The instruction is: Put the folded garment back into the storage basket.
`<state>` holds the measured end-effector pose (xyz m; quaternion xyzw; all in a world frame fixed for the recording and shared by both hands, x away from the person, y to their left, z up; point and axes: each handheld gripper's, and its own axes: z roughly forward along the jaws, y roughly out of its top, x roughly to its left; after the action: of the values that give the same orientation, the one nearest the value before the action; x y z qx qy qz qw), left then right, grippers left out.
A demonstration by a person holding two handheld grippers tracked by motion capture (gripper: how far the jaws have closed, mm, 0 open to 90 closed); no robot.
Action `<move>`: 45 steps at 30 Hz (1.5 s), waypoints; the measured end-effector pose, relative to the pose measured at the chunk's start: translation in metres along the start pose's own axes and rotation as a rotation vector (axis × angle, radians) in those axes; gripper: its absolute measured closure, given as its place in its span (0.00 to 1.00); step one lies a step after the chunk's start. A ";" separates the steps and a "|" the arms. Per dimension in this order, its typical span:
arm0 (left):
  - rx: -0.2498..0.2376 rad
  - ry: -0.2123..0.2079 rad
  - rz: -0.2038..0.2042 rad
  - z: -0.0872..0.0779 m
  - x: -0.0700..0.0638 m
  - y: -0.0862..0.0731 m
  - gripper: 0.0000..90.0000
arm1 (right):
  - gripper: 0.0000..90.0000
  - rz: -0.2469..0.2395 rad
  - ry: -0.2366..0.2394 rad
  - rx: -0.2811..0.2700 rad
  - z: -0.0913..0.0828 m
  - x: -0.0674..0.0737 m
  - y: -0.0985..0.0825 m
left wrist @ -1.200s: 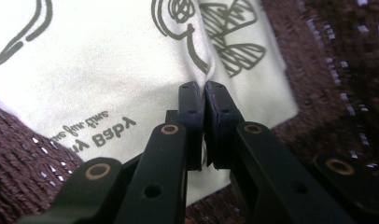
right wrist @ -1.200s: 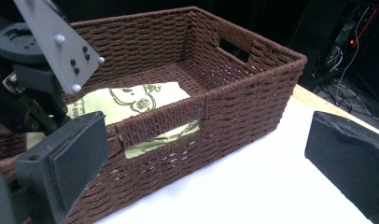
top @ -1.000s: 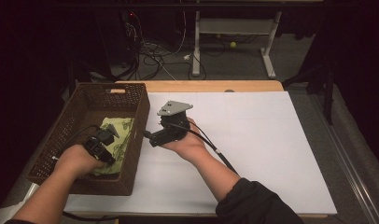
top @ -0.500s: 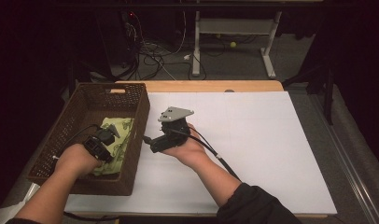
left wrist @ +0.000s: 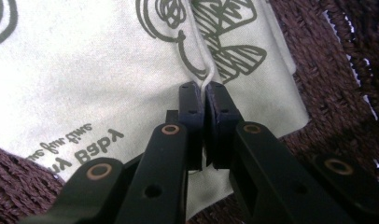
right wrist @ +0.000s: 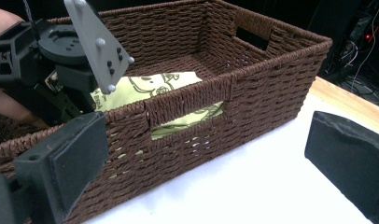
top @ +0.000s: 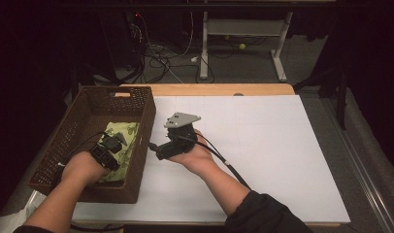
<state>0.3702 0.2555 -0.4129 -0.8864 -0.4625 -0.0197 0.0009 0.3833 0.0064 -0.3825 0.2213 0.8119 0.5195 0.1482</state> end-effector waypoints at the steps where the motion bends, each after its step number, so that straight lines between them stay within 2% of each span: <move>1: -0.002 -0.005 -0.005 -0.002 0.000 -0.001 0.93 | 0.01 -0.004 0.003 0.005 -0.001 -0.001 0.000; 5: -0.010 -0.005 -0.006 -0.007 0.001 -0.003 0.93 | 0.01 0.000 -0.009 0.001 -0.002 -0.001 -0.001; 8: -0.038 -0.040 -0.004 -0.015 0.003 -0.004 0.93 | 0.01 -0.007 -0.024 -0.002 -0.002 -0.001 -0.001; 13: -0.062 -0.050 -0.009 -0.025 0.003 -0.005 0.93 | 0.01 0.002 -0.022 -0.003 -0.002 -0.003 -0.002; 17: -0.103 -0.068 0.007 -0.045 -0.002 -0.003 0.93 | 0.01 0.001 -0.022 -0.009 -0.005 -0.004 -0.001; 20: -0.123 -0.085 0.015 -0.051 -0.006 -0.001 0.93 | 0.01 -0.001 -0.031 -0.017 -0.007 -0.005 -0.002; 21: -0.123 -0.085 0.015 -0.051 -0.006 -0.001 0.93 | 0.01 0.002 -0.030 -0.016 -0.008 -0.005 -0.002; 26: -0.072 -0.125 0.017 -0.019 -0.012 0.008 0.92 | 0.01 0.006 -0.027 -0.016 -0.011 -0.006 -0.005; 28: -0.059 -0.115 0.012 -0.013 -0.013 0.010 0.91 | 0.01 0.004 -0.034 -0.012 -0.011 -0.006 -0.007; 30: -0.066 -0.138 -0.002 -0.016 -0.011 0.009 0.82 | 0.01 -0.003 -0.039 -0.012 -0.013 -0.008 -0.008; 32: -0.087 -0.132 -0.020 -0.023 -0.009 0.007 0.74 | 0.01 0.000 -0.043 -0.012 -0.015 -0.010 -0.008; 33: -0.087 -0.132 -0.020 -0.023 -0.009 0.007 0.73 | 0.01 0.000 -0.043 -0.012 -0.015 -0.010 -0.008; 35: -0.128 -0.130 -0.046 -0.036 -0.005 0.001 0.71 | 0.01 0.006 -0.044 -0.018 -0.017 -0.011 -0.008; 38: -0.151 -0.132 -0.053 -0.044 -0.001 -0.002 0.70 | 0.01 0.003 -0.047 -0.017 -0.018 -0.010 -0.008; 39: -0.166 -0.129 -0.058 -0.047 0.000 -0.003 0.71 | 0.01 0.002 -0.047 -0.016 -0.019 -0.010 -0.008; 40: -0.205 -0.110 -0.055 -0.053 0.002 -0.005 0.77 | 0.01 -0.001 -0.053 -0.017 -0.020 -0.009 -0.008; 41: -0.241 -0.088 -0.063 -0.055 0.003 -0.005 0.88 | 0.01 -0.004 -0.049 -0.019 -0.020 -0.010 -0.008; 42: -0.261 -0.076 -0.072 -0.055 0.005 -0.004 0.95 | 0.01 -0.003 -0.049 -0.016 -0.020 -0.009 -0.008; 44: -0.263 -0.061 -0.085 -0.051 0.009 0.001 0.96 | 0.01 -0.001 -0.054 -0.016 -0.021 -0.008 -0.009; 45: -0.261 -0.073 -0.090 -0.047 0.010 0.004 0.96 | 0.01 0.000 -0.051 -0.017 -0.021 -0.008 -0.009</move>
<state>0.3779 0.2609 -0.3658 -0.8575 -0.4949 -0.0474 -0.1324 0.3785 -0.0177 -0.3818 0.2329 0.8033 0.5208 0.1708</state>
